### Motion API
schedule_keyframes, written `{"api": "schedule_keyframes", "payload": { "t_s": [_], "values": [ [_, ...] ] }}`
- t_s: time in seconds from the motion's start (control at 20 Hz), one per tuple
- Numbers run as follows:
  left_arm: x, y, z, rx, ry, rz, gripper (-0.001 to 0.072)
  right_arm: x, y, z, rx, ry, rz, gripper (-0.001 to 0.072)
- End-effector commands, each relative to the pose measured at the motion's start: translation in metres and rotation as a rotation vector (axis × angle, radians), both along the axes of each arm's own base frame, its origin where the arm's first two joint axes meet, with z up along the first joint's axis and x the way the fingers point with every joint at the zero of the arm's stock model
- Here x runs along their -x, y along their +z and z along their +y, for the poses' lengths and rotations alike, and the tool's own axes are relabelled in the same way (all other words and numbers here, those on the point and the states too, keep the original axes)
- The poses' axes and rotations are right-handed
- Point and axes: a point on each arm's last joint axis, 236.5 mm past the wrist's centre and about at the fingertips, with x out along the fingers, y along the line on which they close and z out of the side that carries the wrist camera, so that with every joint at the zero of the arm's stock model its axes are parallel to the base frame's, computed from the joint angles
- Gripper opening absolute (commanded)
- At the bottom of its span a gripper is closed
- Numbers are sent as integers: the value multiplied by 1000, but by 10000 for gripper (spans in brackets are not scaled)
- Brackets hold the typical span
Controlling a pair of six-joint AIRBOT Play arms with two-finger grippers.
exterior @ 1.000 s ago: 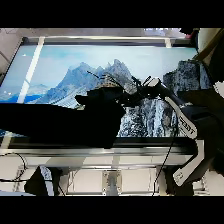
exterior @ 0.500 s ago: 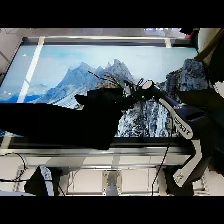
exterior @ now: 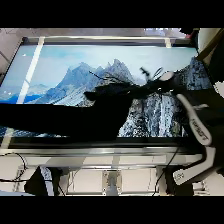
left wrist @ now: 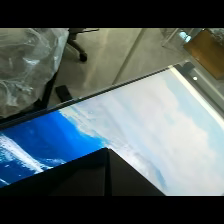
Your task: Fold the clothes and pants, and hang the long-sleeved shirts on hangers.
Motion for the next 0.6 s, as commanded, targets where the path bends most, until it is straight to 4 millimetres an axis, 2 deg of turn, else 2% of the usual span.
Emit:
{"api": "schedule_keyframes", "payload": {
  "t_s": [0.0, 0.05, 0.15, 0.3, 0.4, 0.45, 0.55],
  "values": [
    [-27, 7, -29, 46, -120, -72, 5, 5, 93, -75, 32, -130, -184, 20],
    [-37, 7, -43, 34, -181, -59, 5, 14, 128, -90, 43, -162, -261, 21],
    [-52, 8, -66, 25, -265, -55, 4, 43, 194, -104, 73, -205, -428, 21],
    [-60, 15, -90, 8, -332, -65, 5, 100, 286, -105, 180, -227, -710, 20],
    [-56, 21, -96, -27, -345, -63, 5, 135, 333, -107, 220, -297, -804, 20],
    [-54, 21, -100, -51, -360, -43, 4, 152, 339, -105, 232, -300, -795, 20],
    [-49, 6, -106, -85, -397, 56, 5, 179, 319, -99, 257, -243, -686, 19]
  ]
}}
